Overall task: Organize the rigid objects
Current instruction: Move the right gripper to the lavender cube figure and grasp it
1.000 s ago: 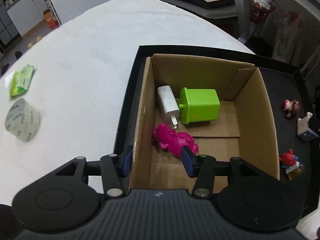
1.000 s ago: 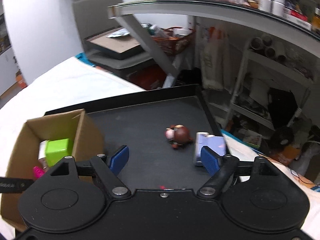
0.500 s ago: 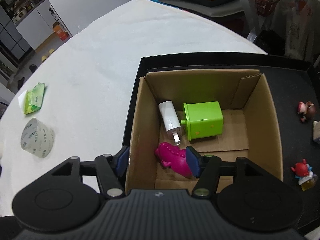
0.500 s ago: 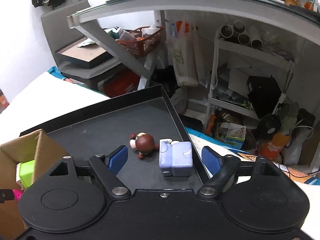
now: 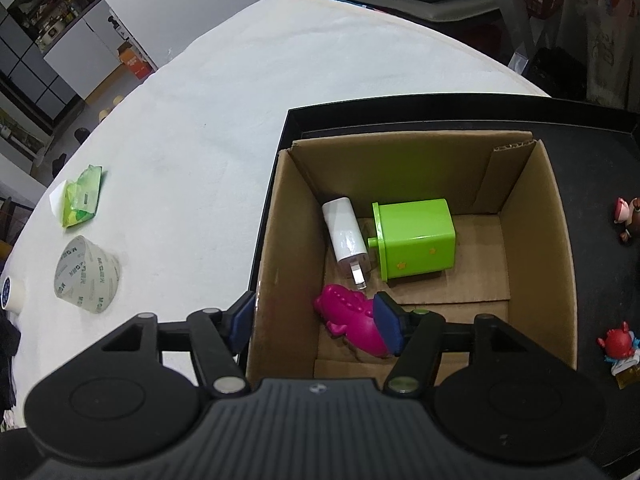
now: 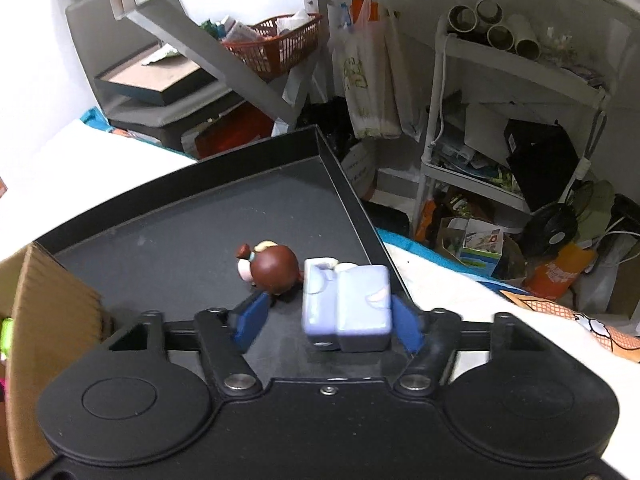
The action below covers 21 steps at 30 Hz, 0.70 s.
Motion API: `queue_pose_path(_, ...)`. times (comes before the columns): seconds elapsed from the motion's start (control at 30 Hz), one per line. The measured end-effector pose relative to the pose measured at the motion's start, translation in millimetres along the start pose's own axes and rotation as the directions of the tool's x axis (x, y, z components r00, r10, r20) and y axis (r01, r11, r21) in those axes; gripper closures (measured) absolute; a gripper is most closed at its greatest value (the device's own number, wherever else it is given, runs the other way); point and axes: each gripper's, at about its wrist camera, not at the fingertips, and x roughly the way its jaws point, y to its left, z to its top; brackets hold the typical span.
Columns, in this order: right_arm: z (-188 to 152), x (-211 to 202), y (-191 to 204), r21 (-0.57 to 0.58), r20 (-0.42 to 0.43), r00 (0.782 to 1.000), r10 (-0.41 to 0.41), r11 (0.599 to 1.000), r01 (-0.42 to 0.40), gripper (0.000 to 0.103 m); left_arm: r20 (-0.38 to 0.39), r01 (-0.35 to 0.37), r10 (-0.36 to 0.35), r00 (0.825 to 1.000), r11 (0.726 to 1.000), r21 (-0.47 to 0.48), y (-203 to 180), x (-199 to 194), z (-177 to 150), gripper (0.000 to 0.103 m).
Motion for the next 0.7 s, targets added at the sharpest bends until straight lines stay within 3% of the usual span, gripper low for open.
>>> queue_pose_path(0.03,-0.7,3.9,-0.3,-0.003,-0.018,1.0,-0.01,1.0,0.01,0.057,0.0,-0.001,0.001,1.0,1.0,0.0,-0.7,-0.4,0.2,0.041)
queue_pose_path(0.53,-3.0,-10.5,-8.2,0.046,0.007,0.999,0.035,0.998,-0.035,0.059,0.007,0.069,-0.069,0.998,0.997,-0.033,15.1,-2.1,-6.9,0.041)
queue_pose_path(0.7,-1.2,-20.8,-4.7,0.015,0.03,0.999,0.042,0.999,-0.042,0.059,0.022,0.11,-0.109,0.994,0.993,-0.052,25.2,-3.7,-11.1,0.041)
